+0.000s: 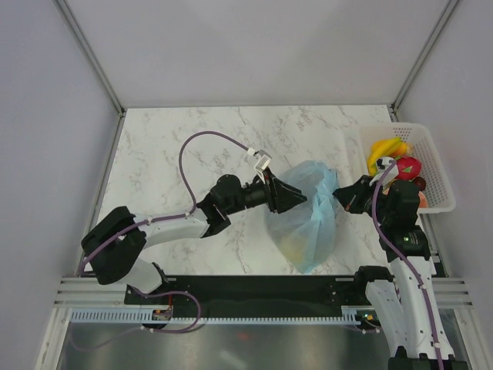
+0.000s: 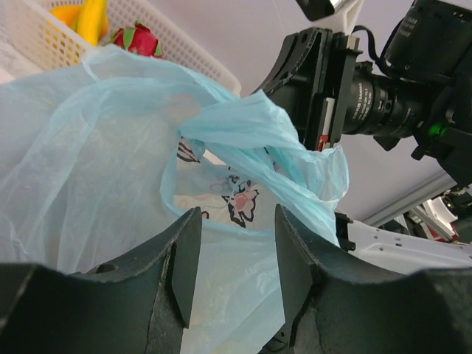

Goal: Place the fake fruits into the plastic bag and tie a complex knot
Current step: Tie the plastic bag at the center of the board.

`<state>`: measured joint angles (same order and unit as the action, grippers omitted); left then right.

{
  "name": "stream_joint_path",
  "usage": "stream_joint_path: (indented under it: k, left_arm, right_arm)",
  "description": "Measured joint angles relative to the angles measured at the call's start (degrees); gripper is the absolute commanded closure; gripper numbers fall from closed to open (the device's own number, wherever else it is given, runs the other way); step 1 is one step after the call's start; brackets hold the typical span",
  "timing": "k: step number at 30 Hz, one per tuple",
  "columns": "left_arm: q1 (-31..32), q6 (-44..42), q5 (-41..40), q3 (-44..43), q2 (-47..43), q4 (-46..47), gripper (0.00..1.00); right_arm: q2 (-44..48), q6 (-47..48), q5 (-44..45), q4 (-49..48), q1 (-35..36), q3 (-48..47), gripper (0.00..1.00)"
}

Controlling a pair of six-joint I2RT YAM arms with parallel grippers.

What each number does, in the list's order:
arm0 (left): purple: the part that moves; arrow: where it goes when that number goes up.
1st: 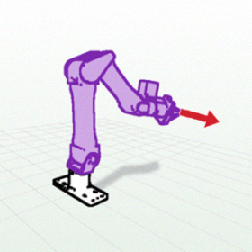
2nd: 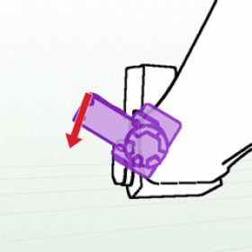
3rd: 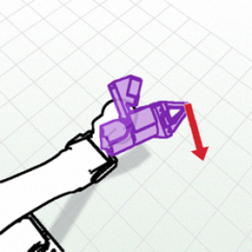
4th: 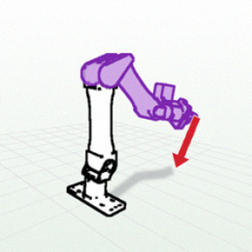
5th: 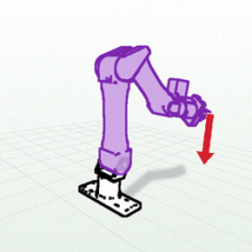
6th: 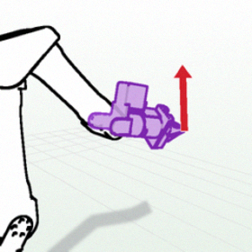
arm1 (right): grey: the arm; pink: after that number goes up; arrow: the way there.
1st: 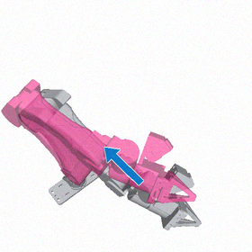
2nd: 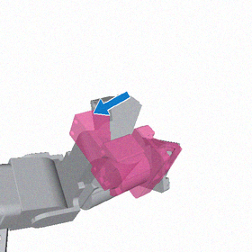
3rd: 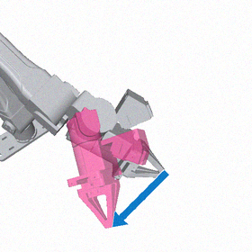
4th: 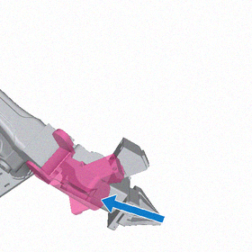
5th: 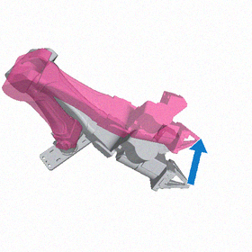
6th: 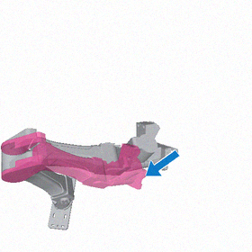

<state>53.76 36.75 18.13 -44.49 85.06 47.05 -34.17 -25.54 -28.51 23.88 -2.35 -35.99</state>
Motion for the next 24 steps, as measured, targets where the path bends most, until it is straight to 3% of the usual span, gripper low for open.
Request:
stream_joint_path:
  k: [24]
  left_arm:
    - [1.62,13.46,2.64,-0.76,9.62,7.78,0.48]
  right_arm:
    - [0.76,-0.63,-0.11,-0.35,0.00,0.00,1.00]
